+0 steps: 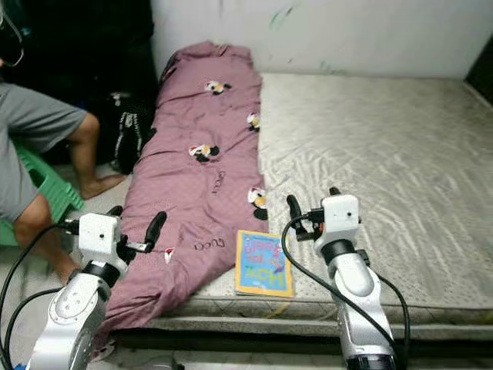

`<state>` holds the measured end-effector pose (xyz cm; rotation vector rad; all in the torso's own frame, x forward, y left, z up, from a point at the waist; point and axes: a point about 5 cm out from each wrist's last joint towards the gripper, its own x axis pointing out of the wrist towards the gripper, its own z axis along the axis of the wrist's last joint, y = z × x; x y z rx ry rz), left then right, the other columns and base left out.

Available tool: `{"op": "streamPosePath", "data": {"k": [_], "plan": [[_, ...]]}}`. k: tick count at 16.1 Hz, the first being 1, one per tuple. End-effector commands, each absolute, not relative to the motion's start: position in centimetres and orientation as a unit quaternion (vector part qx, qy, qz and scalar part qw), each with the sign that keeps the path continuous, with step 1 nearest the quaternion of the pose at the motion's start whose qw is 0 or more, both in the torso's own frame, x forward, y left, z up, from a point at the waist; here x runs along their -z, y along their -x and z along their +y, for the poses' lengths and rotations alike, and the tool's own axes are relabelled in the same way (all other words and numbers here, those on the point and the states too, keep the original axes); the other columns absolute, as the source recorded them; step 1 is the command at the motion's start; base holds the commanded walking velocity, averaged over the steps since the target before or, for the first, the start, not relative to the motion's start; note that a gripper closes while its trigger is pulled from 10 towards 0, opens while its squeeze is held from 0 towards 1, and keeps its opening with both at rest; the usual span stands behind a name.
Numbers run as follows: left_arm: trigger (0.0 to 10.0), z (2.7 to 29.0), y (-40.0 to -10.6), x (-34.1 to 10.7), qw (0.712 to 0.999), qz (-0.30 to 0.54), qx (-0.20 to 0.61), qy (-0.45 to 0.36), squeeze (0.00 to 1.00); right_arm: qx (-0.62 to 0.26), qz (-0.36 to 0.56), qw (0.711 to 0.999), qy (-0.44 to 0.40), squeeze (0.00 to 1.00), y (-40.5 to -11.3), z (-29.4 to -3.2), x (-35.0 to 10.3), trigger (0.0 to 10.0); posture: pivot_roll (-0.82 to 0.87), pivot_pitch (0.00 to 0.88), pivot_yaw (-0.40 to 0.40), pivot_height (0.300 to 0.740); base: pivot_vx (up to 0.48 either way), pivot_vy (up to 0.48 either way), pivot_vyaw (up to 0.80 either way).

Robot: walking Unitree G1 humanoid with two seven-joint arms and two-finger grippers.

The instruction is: Clean up the room

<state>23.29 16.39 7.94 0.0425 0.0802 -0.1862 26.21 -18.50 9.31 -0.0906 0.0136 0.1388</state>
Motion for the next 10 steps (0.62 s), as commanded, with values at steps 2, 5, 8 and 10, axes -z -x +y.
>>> {"op": "streamPosePath", "data": {"k": [2, 5, 8, 10], "plan": [[10.0, 16.40, -23.24, -8.06, 0.994, 0.041, 0.095, -0.025, 0.00, -0.075, 0.013, 0.996, 0.044, 0.00, -26.16, -18.40, -9.19, 10.0, -0.03, 0.000, -0.010, 0.740, 0.000, -0.240, 0.00], [10.0, 16.16, -23.29, -7.95, 0.994, 0.042, 0.096, -0.025, 0.00, -0.083, 0.013, 0.995, 0.049, 0.00, -26.24, -18.38, -9.25, 10.0, -0.04, 0.000, -0.013, 0.740, 0.000, -0.289, 0.00], [10.0, 16.19, -23.28, -7.95, 0.994, 0.041, 0.094, -0.025, 0.00, -0.077, 0.013, 0.996, 0.047, 0.00, -26.38, -18.52, -9.27, 10.0, -0.04, 0.000, -0.014, 0.740, 0.000, -0.307, 0.00], [10.0, 16.29, -23.28, -7.94, 0.994, 0.042, 0.094, -0.025, 0.00, -0.082, 0.011, 0.996, 0.045, 0.00, -26.49, -18.14, -9.31, 10.0, -0.03, 0.000, -0.014, 0.740, 0.000, -0.306, 0.00]]}}
